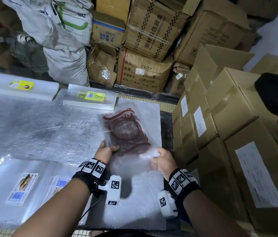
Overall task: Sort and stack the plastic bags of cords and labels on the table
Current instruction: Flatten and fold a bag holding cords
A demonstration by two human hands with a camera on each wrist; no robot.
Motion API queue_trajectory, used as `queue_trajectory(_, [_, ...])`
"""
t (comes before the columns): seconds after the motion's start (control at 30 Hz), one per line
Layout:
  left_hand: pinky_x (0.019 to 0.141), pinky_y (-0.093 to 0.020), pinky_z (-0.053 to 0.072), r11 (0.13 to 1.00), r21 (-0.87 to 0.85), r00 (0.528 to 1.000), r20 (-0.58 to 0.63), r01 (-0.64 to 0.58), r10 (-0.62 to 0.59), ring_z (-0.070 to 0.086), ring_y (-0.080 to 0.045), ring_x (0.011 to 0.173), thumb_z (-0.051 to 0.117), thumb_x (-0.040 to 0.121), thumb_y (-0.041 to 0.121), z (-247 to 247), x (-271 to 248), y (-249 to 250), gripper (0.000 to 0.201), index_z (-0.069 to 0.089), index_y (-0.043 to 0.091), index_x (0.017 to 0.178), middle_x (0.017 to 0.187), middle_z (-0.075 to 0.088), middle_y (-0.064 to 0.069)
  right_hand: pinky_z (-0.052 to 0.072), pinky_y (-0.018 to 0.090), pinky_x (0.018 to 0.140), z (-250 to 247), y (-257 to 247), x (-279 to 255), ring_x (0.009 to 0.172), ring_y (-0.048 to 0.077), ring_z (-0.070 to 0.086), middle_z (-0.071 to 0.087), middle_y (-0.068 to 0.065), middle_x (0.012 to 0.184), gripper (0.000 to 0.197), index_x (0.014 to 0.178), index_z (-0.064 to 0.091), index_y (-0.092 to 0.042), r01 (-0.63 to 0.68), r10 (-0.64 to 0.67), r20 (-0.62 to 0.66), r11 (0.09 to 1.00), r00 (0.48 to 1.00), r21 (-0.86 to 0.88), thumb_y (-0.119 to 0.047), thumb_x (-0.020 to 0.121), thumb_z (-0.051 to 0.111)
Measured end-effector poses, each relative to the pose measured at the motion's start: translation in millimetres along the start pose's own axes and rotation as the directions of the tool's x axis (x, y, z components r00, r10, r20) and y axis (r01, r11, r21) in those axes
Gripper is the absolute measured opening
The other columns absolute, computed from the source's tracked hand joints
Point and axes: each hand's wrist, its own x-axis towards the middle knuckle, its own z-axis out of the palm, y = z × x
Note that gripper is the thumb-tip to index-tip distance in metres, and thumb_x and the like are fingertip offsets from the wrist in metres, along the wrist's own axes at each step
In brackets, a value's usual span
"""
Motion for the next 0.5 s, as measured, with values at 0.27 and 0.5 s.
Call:
queue_trajectory(0.27, [0.056, -0.027, 0.051, 0.999, -0.054, 1.000, -0.022, -0.004, 0.002, 0.063, -0.022, 0.054, 0.055, 0.084, -0.017, 4, -3, -18, 0.035, 0.043, 0.015, 0.075, 0.063, 0.063, -0.012, 0.054, 0.030, 0.060, -8, 1, 1, 0.079, 0.021, 0.064, 0.065, 0.014, 0.106, 0.042, 0.125, 0.060, -0.007, 0.043, -0.044, -0.024, 0.999, 0.999, -0.022, 0.009, 0.088, 0.047])
queue_trajectory(0.5, [0.051, -0.023, 0.051, 0.997, 0.058, 0.999, -0.003, -0.054, 0.054, 0.057, -0.023, 0.064, 0.059, 0.077, -0.025, -5, 0, -12, 0.039, 0.044, 0.010, 0.069, 0.064, 0.059, -0.007, 0.062, 0.044, 0.070, -15, -7, -6, 0.084, 0.024, 0.065, 0.058, 0.016, 0.106, 0.031, 0.126, 0.058, -0.008, -0.055, 0.049, 0.158, 0.998, 0.986, 0.034, 0.001, 0.097, 0.053])
